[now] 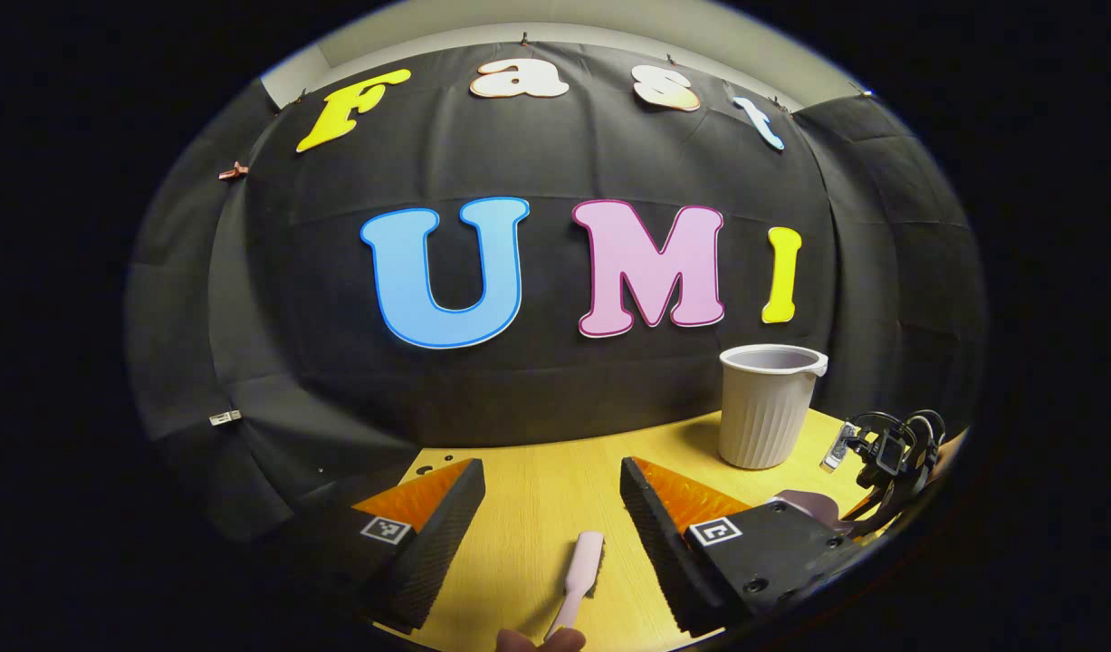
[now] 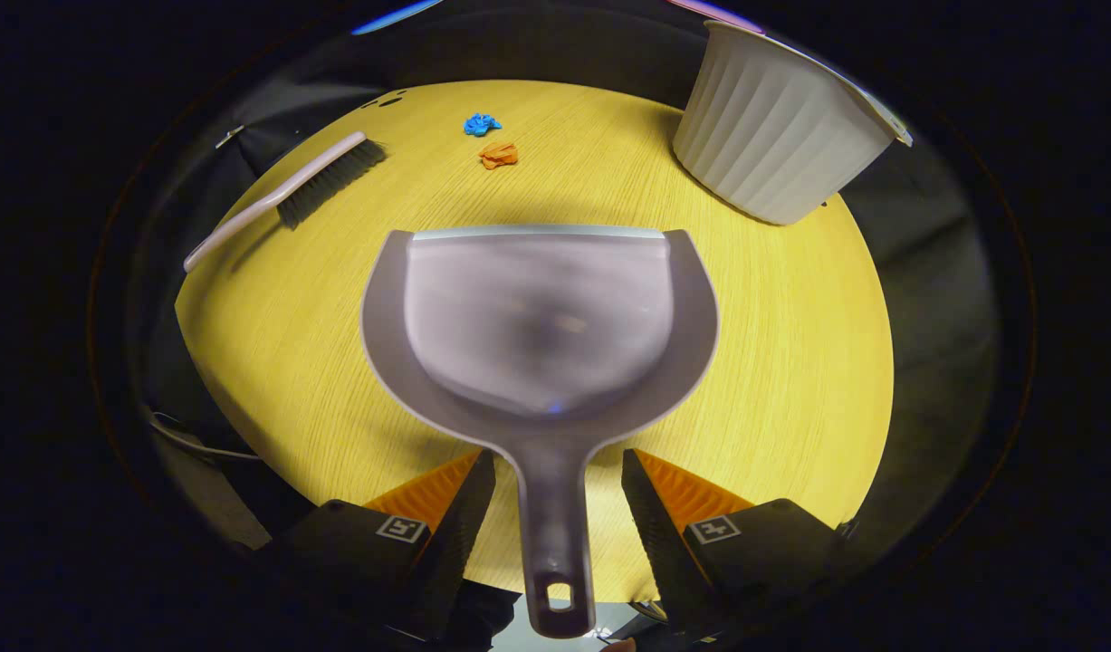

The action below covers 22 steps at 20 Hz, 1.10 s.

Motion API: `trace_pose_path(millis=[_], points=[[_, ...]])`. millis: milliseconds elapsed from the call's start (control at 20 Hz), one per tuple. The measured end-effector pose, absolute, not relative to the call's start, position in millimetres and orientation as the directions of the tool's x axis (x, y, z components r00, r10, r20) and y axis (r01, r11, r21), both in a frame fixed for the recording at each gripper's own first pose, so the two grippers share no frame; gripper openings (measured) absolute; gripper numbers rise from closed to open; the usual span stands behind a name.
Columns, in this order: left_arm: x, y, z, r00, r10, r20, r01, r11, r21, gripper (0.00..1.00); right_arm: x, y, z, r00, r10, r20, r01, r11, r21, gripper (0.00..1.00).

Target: Pick up the small broom and dustpan from the desktop, sweep the trash into the dustpan with the broom, and then empty the trash into the garbage bin.

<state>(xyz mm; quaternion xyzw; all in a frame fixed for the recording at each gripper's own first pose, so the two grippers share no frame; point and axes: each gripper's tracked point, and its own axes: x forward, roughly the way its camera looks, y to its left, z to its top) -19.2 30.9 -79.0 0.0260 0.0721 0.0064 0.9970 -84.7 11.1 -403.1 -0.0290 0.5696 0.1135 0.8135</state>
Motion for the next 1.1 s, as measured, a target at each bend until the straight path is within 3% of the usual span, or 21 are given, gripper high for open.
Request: trace_pose_path(millis=[150, 400, 550, 600, 650, 700, 900, 950, 1050, 1100], points=[[-21, 34, -85, 0.987, 0.029, -0.156, -0.021, 0.998, 0.054, 0.96, -81, 14, -409, 0.293, 0.15, -0.944, -0.209, 0.974, 0.09, 0.84], [-21, 39, -90, 0.985, 0.041, -0.168, -0.031, 0.998, 0.061, 0.96, -76, 17, -414, 0.254, 0.156, -0.955, -0.165, 0.979, 0.117, 0.5], [-20, 37, -94, 0.983, 0.026, -0.181, -0.017, 0.999, 0.052, 0.96, -81, 24, -414, 0.212, 0.183, -0.96, -0.172, 0.974, 0.148, 0.41], [-19, 33, -98, 0.982, 0.015, -0.19, -0.007, 0.999, 0.041, 0.96, -79, 23, -413, 0.218, 0.183, -0.959, -0.172, 0.974, 0.146, 0.3], [-17, 33, -102, 0.978, 0.009, -0.207, -0.002, 0.999, 0.034, 0.96, -78, 23, -413, 0.222, 0.182, -0.958, -0.176, 0.974, 0.145, 0.37], [-16, 30, -109, 0.974, 0.002, -0.228, 0.005, 1.0, 0.029, 0.96, -78, 22, -414, 0.227, 0.181, -0.957, -0.175, 0.974, 0.143, 0.37], [-12, 29, -147, 0.935, -0.011, -0.356, 0.03, 0.998, 0.05, 0.95, -76, 20, -406, 0.271, 0.186, -0.945, -0.188, 0.972, 0.137, 0.28], [-13, 29, -157, 0.919, -0.021, -0.395, 0.044, 0.998, 0.05, 0.95, -78, 19, -403, 0.274, 0.187, -0.943, -0.192, 0.972, 0.137, 0.43], [-14, 26, -184, 0.873, -0.04, -0.486, 0.071, 0.996, 0.047, 0.95, -81, 16, -401, 0.284, 0.18, -0.942, -0.199, 0.972, 0.126, 0.28], [-18, 22, -199, 0.846, -0.056, -0.531, 0.089, 0.995, 0.037, 0.95, -83, 14, -398, 0.295, 0.176, -0.939, -0.2, 0.972, 0.12, 0.35]])
